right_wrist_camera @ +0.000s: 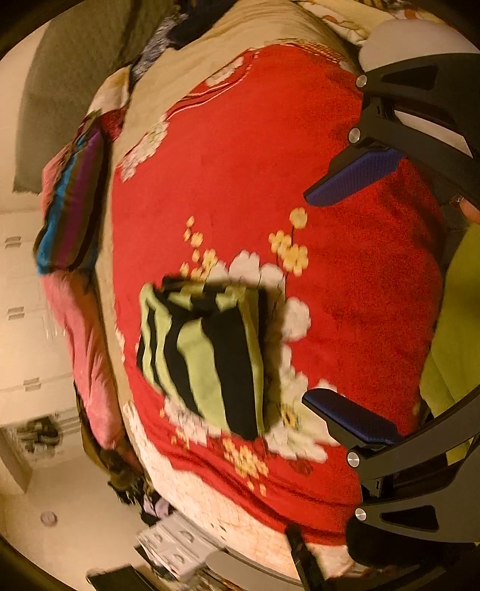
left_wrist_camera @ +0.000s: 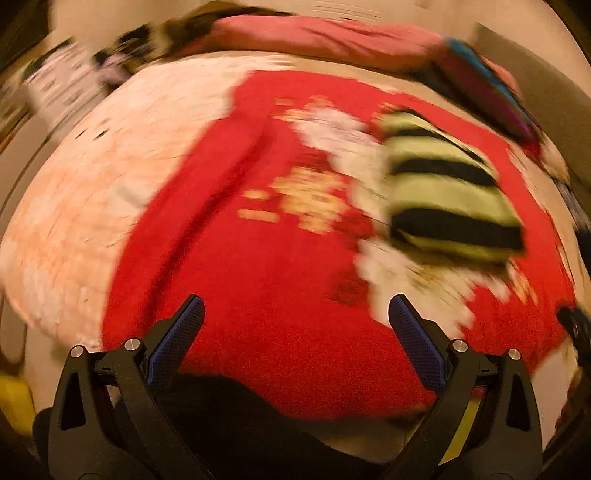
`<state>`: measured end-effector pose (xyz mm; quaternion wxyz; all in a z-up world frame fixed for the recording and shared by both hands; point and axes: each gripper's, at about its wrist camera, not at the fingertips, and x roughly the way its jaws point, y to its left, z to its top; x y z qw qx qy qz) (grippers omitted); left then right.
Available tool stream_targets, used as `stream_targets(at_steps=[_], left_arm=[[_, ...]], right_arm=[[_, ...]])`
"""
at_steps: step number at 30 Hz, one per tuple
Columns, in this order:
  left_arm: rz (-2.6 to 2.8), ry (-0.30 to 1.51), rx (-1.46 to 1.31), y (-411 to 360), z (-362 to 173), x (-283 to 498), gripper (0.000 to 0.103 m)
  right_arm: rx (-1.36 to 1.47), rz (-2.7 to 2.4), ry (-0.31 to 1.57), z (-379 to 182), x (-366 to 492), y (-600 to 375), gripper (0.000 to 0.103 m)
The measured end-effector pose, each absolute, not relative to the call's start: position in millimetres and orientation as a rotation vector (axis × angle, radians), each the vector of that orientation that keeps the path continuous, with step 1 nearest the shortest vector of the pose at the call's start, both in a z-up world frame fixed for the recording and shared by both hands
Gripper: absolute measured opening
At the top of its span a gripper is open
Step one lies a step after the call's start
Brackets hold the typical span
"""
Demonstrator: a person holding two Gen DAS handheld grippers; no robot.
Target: Fold small clothes
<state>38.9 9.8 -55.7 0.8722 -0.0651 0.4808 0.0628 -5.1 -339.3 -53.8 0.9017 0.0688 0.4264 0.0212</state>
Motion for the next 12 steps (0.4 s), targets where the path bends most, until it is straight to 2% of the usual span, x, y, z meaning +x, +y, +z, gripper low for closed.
stream_targets(at_steps=[6, 12], left_arm=[[0.502, 1.046, -0.294, 161, -80, 72, 0.094], [0.805, 1.056, -0.269, 294, -108, 112, 0.094]], right_arm=[[0.202, -0.218, 0.880, -76, 20, -421, 0.098], [0.265, -0.554, 0.912, -99, -40, -529, 0.098]])
